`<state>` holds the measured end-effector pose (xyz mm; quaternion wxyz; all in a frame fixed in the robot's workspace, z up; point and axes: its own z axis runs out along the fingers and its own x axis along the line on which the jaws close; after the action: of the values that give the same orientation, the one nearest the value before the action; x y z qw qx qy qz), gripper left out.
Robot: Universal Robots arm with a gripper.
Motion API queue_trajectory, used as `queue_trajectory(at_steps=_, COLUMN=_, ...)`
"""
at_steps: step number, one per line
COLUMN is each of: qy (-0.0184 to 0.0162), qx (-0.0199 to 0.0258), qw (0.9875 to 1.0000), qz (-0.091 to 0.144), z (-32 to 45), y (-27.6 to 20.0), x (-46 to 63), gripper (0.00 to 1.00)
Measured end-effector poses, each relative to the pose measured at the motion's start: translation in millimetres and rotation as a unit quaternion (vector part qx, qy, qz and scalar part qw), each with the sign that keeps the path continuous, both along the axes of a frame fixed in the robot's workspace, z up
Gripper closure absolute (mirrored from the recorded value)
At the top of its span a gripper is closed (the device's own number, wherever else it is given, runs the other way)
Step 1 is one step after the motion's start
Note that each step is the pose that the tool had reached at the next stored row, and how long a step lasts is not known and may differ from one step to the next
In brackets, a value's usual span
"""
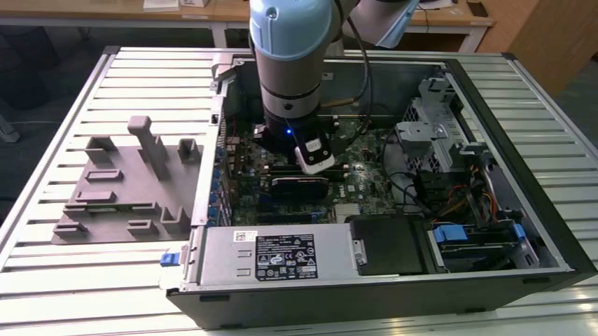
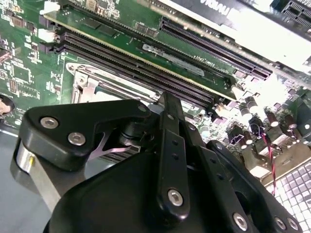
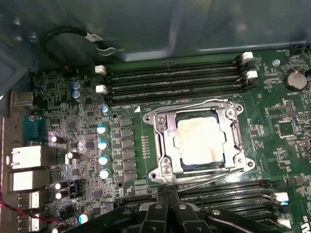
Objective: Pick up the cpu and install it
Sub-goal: 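Install the second cpu locking lever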
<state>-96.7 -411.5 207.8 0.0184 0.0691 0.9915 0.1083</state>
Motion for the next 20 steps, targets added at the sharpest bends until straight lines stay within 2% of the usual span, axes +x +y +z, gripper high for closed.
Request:
queue_trajectory(at_steps=2, qy=-0.0001, qx=0.0151, qw=0.9999, qz=0.0, z=-2.5, y=-2.9, x=-1.1, gripper=0.89)
queue_trajectory(at_steps=3, qy=0.0, qx=0.0193, qw=0.9998, qz=0.0, z=-3.1, y=-3.4, x=-1.3, gripper=0.89)
queue_trajectory(at_steps=4, qy=0.0, qx=0.0274, qw=0.9996, qz=0.0, z=-4.5, y=-4.2, x=-1.4, gripper=0.89)
queue_trajectory(at_steps=9, qy=0.0, qx=0.0321, qw=0.9995, qz=0.0, z=-9.0, y=-6.6, x=-1.5, gripper=0.89)
queue_trajectory(at_steps=15, qy=0.0, qx=0.0386, qw=0.9993, qz=0.0, z=-12.2, y=-6.9, x=-1.5, gripper=0.89)
queue_trajectory(at_steps=20, qy=-0.0001, qx=0.0418, qw=0.9991, qz=0.0, z=-13.7, y=-6.8, x=-2.2, gripper=0.89)
